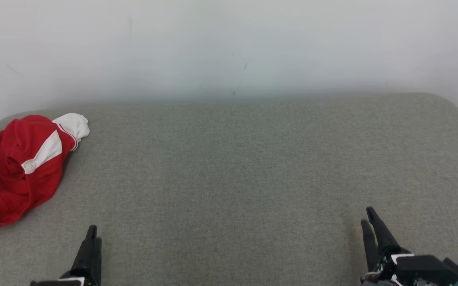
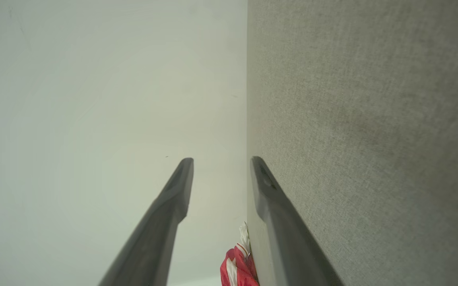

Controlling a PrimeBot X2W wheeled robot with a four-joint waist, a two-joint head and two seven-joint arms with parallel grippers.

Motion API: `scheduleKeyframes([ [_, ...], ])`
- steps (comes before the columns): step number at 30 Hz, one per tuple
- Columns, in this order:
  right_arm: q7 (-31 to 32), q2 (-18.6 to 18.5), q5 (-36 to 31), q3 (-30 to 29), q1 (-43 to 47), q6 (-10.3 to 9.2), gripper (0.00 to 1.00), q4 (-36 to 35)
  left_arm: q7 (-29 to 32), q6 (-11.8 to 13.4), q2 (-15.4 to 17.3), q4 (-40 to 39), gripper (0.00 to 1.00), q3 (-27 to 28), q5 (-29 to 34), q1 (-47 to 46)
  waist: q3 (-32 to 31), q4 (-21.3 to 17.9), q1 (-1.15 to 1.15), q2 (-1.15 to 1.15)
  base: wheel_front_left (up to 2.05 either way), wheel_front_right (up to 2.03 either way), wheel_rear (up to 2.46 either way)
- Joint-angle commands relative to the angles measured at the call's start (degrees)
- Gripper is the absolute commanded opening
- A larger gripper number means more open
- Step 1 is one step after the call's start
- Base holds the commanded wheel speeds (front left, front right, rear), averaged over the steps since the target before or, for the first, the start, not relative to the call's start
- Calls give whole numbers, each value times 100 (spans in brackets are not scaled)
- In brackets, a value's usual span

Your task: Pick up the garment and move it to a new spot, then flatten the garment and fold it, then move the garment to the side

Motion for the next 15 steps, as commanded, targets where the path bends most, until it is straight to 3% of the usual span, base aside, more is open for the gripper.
scheduleKeyframes([
  [1, -8, 0, -1, 7, 0, 0, 100, -5, -9, 0, 0, -1, 100, -6, 3, 0, 0, 0, 0, 0, 0, 0, 0],
  [15, -378, 2, -286, 238, 54, -1, 100, -17, -379, 0, 1, 103, 100, -225, 347, 22, 1, 9, 0, 0, 0, 0, 0],
])
